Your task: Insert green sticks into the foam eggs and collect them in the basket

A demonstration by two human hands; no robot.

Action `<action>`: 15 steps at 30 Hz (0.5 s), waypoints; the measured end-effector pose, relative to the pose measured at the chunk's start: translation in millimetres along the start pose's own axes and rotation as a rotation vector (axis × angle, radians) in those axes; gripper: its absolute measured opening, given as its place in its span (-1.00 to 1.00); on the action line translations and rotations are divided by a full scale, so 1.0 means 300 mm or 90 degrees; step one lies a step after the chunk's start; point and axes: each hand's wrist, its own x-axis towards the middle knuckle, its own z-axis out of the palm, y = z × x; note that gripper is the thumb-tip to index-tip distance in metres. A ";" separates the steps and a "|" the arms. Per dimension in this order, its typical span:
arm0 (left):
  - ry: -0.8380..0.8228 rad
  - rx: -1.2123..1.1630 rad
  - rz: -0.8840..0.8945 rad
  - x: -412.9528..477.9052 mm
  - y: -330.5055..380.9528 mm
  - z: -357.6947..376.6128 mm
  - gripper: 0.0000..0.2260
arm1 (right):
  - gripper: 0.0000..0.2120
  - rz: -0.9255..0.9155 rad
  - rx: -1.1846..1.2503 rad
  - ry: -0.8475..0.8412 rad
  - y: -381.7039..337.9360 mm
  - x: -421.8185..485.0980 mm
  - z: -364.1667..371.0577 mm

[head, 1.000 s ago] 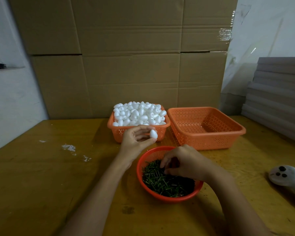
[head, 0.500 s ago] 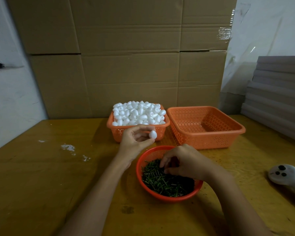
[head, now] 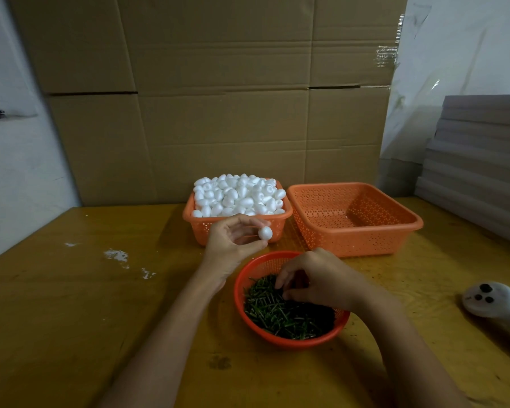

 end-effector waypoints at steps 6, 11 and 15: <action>-0.017 -0.008 0.009 -0.004 0.003 0.002 -0.68 | -0.78 -0.001 -0.006 0.000 -0.004 0.001 -0.001; -0.032 -0.010 0.017 -0.005 0.004 0.002 -0.67 | -0.78 0.002 -0.006 0.000 -0.003 -0.001 -0.002; -0.034 -0.012 0.016 -0.004 0.003 0.004 -0.67 | -0.77 0.001 -0.006 0.000 -0.004 0.000 -0.001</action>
